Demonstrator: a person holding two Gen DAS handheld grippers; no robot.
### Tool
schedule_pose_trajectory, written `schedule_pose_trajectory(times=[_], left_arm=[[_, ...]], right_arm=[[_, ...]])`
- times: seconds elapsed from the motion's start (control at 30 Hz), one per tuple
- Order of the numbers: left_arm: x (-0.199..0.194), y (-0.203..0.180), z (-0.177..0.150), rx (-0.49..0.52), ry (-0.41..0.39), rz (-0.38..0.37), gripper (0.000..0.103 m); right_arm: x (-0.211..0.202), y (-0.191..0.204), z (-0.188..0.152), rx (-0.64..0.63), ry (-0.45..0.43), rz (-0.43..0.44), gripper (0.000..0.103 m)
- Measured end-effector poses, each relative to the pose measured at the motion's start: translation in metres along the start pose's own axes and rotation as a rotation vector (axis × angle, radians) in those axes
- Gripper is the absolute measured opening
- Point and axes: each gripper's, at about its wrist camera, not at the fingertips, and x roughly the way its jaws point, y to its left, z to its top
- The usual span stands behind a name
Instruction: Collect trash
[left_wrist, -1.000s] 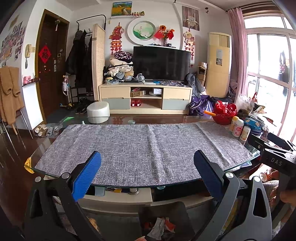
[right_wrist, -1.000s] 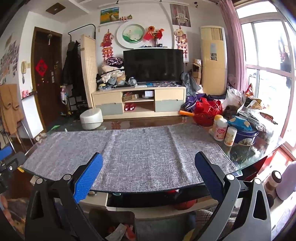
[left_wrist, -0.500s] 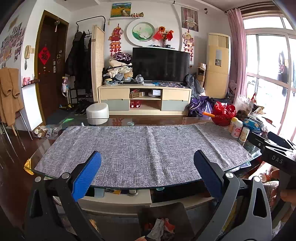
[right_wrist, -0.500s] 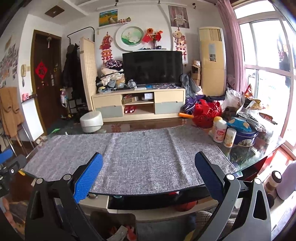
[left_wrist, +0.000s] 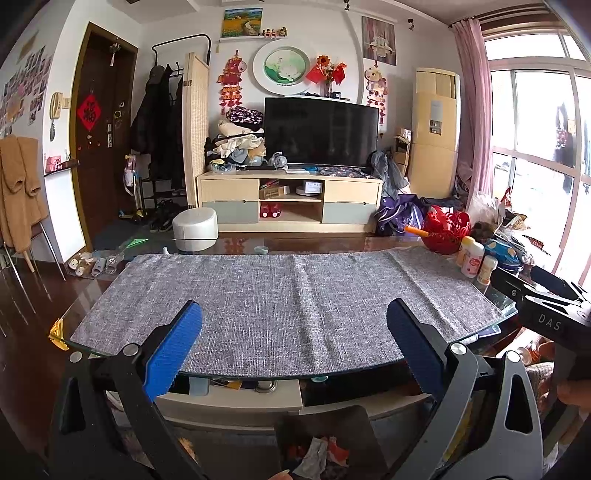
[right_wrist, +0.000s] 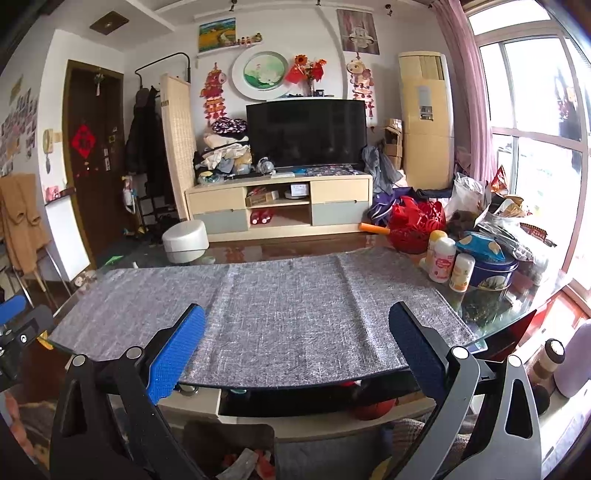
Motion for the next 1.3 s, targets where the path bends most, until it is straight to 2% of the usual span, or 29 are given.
schedule_pose_trajectory(times=[0.93,1.2,1.3], left_arm=[[-0.0004,-0.0031,0.0025,-0.001,-0.002,0.008,0.095],[0.0012,-0.0037,0.0029,-0.026,0.015,-0.001,0.095],[0.0013,-0.0034,0.0024,-0.039,0.017,-0.026,0.095]], right_arm=[[0.0022,0.0043,-0.0052,0.009,0.015,0.006,0.1],[0.0031,0.005,-0.006,0.007,0.022,-0.006,0.1],[0.0026,0.0052,-0.0059,0.008,0.02,-0.01,0.1]])
